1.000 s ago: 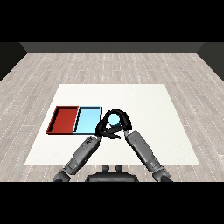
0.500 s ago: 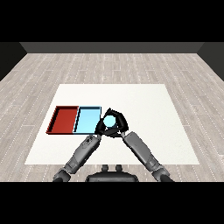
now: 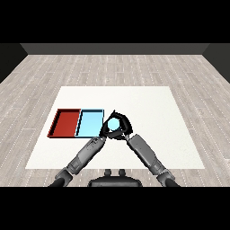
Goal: Pick the blue can and put it in the blue box
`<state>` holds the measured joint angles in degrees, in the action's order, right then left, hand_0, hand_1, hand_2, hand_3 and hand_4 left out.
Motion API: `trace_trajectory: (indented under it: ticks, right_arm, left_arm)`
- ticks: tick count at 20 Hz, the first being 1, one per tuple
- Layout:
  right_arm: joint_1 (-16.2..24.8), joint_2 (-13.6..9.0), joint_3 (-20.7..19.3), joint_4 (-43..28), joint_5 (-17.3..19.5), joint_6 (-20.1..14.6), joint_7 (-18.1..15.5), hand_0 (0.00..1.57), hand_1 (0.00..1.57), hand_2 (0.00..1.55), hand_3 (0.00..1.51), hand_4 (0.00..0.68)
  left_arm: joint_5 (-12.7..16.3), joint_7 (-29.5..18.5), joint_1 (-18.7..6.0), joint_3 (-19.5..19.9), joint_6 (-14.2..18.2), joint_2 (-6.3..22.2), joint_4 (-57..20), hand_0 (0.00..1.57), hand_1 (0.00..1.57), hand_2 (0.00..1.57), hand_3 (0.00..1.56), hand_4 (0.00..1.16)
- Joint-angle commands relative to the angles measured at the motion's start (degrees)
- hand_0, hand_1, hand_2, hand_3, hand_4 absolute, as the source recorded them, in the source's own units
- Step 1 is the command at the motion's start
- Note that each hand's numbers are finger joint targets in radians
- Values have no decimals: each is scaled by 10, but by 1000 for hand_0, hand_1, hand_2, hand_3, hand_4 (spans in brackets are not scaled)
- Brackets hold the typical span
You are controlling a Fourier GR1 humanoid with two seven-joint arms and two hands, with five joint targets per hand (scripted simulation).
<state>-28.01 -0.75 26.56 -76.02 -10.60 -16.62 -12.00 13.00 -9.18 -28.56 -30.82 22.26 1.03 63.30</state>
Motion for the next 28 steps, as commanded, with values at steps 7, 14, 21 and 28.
trace_trajectory:
  ticks: [7, 14, 21, 28]
  right_arm:
    - [14, 7, 25, -35, -12, -11, 8, 1487, 1487, 1459, 1405, 592]
    - [-8, 7, -7, -15, -5, 3, 9, 1460, 1460, 1452, 1405, 575]
    - [12, 7, -2, -26, -7, -7, 40, 0, 0, 0, 0, 0]
    - [47, 5, -4, -77, 23, -5, 60, 0, 0, 0, 0, 0]
  left_arm:
    - [45, -20, -31, -39, 77, -10, -26, 788, 788, 850, 579, 650]
    - [84, 8, -35, -13, 99, -10, 6, 1438, 1438, 1347, 1040, 625]
    - [100, -155, -12, 6, 102, -10, -26, 1571, 1571, 1552, 1468, 1044]
    - [121, -211, -2, 17, 70, -10, -55, 1571, 1571, 1550, 1461, 1112]
